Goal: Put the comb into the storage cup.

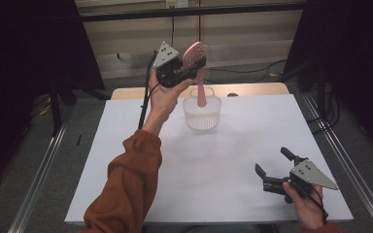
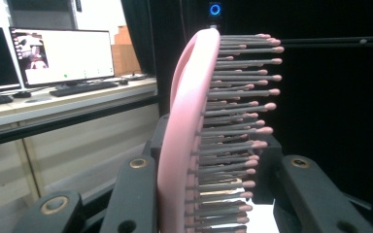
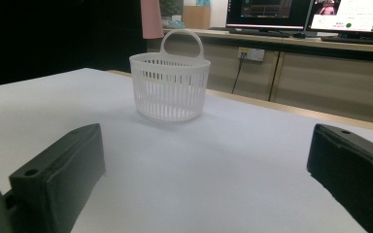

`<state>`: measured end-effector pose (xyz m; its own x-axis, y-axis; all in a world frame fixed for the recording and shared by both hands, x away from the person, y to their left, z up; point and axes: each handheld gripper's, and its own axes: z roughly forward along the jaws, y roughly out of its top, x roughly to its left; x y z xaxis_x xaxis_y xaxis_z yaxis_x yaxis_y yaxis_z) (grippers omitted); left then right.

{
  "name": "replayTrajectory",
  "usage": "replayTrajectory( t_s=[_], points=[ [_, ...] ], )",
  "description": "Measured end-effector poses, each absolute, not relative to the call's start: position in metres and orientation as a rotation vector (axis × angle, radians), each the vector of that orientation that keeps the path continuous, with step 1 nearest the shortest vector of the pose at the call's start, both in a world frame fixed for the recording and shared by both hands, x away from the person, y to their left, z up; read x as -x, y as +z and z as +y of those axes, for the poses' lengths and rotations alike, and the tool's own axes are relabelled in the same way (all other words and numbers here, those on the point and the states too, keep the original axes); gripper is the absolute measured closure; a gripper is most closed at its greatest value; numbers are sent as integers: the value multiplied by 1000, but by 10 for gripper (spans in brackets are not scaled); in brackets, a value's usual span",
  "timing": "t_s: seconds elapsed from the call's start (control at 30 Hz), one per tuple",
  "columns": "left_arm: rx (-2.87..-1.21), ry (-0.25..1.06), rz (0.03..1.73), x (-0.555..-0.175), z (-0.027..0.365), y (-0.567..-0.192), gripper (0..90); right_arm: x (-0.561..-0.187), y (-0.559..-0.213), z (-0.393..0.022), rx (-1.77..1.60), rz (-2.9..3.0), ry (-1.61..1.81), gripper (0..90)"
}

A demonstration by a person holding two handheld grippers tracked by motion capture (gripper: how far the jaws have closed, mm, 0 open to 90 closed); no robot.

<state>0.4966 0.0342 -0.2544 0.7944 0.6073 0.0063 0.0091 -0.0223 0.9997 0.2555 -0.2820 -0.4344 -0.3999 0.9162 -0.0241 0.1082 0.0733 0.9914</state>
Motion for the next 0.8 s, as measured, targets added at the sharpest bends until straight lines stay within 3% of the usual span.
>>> replayTrajectory(
  t_s=[0.47,0.8],
  points=[
    [-1575,530,564,-513,31,-279,644,-254,-435,-282,-1045,1629,1403,0],
    [-1561,475,627,-522,39,-305,644,-254,-435,-282,-1040,1629,1407,0]
  ],
)
